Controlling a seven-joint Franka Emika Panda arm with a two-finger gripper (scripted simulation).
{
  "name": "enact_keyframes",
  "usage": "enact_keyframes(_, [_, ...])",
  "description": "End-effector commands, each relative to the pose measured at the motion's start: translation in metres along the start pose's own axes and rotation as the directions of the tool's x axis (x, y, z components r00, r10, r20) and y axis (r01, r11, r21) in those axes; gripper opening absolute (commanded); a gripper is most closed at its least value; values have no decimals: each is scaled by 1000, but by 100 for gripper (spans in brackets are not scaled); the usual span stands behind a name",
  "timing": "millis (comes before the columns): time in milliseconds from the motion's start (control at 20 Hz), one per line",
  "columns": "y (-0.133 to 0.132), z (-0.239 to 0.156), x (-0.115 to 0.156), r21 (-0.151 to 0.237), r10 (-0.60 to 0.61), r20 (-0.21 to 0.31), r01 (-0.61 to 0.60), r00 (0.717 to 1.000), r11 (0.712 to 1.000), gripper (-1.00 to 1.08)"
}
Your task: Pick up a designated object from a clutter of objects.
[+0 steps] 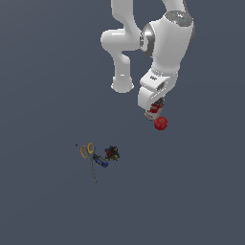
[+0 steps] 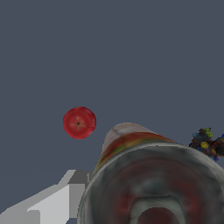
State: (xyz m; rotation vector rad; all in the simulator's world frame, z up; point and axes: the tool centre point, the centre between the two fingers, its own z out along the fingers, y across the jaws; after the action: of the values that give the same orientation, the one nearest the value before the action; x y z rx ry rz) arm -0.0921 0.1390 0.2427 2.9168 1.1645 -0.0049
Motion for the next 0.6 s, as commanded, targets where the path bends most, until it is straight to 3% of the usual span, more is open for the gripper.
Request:
enact_keyframes(0, [-14,-26,1,-1,0,-3,0,1000,1000,-100])
enact_keyframes(550, [-65,-119,6,-1,0,-3,0,1000,1000,-100])
